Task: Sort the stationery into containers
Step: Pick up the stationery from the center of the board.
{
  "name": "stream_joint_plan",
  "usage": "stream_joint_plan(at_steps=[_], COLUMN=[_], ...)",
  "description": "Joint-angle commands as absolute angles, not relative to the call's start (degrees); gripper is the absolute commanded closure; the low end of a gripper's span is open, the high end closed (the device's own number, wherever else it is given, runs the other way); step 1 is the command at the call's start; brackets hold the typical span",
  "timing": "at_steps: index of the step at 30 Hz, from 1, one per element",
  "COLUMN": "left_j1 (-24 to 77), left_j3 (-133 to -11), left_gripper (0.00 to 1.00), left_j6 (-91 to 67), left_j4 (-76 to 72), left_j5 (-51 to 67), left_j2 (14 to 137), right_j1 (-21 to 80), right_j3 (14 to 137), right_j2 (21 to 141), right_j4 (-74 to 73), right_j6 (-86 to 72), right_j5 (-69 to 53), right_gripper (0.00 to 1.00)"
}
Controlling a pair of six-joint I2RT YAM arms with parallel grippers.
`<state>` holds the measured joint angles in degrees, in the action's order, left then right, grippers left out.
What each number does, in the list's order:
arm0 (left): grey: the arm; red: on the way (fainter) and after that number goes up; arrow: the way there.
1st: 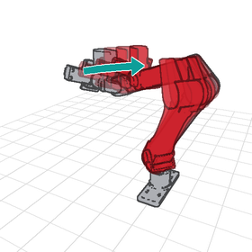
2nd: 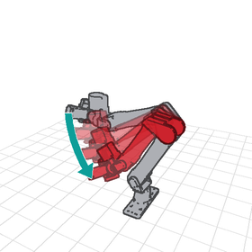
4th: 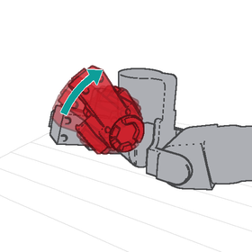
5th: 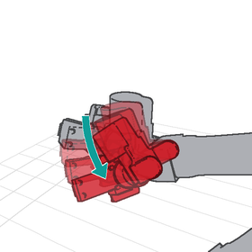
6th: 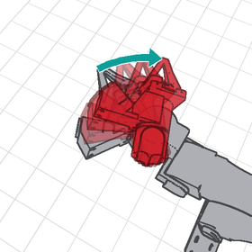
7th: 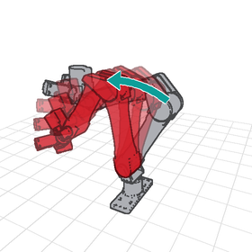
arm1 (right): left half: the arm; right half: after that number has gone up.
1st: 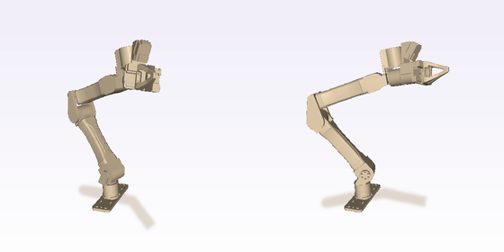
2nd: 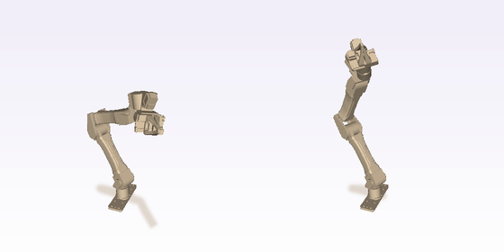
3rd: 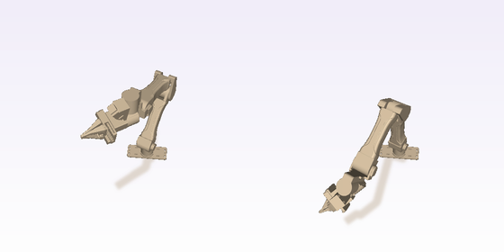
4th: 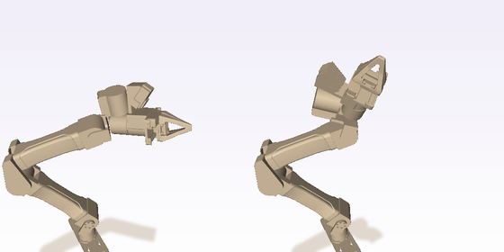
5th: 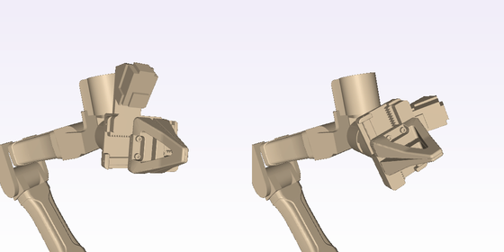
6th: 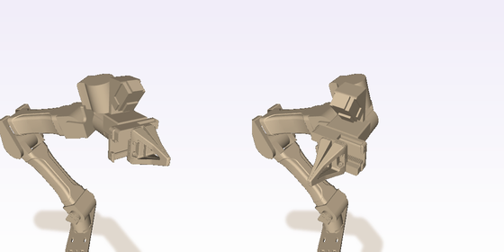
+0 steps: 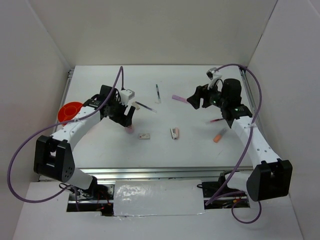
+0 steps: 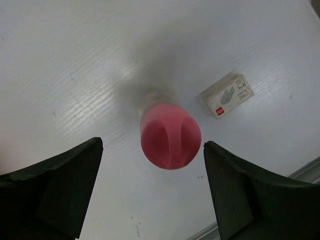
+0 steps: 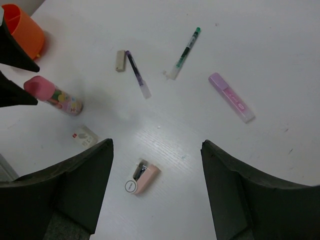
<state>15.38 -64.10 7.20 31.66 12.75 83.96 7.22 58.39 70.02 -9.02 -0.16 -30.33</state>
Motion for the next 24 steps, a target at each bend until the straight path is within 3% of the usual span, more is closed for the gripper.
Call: stream_joint_plan(at_steps=[1, 9, 20, 24], left_j1=[15.82, 15.38, 10.03, 4.85], left_j3=[-65.04, -63.54, -70.04, -81.87], left_gripper=[0.06, 0.33, 0.94, 1.0], left_j6=[6.94, 5.1, 5.36, 8.34], left_j4=[26.63, 24.17, 30.66, 39.96], left_j5=[13.08, 14.85, 18.02, 14.77], left_j2=[84.9, 87.18, 85.27, 82.8], right_j1=[6.86, 6.59, 6.5, 7.47], right_j3=[57.04, 57.22, 56.25, 56.86], right_j2=[68.47, 68.73, 68.2, 68.64], right_j4=[-6.86, -7.47, -7.73, -8.7], right_j6=[-2.37, -1.32, -0.62, 2.01], right_j5=[-32.43, -32.96, -33.84, -34.1], right_gripper=[0.23, 0.24, 0.25, 0.25])
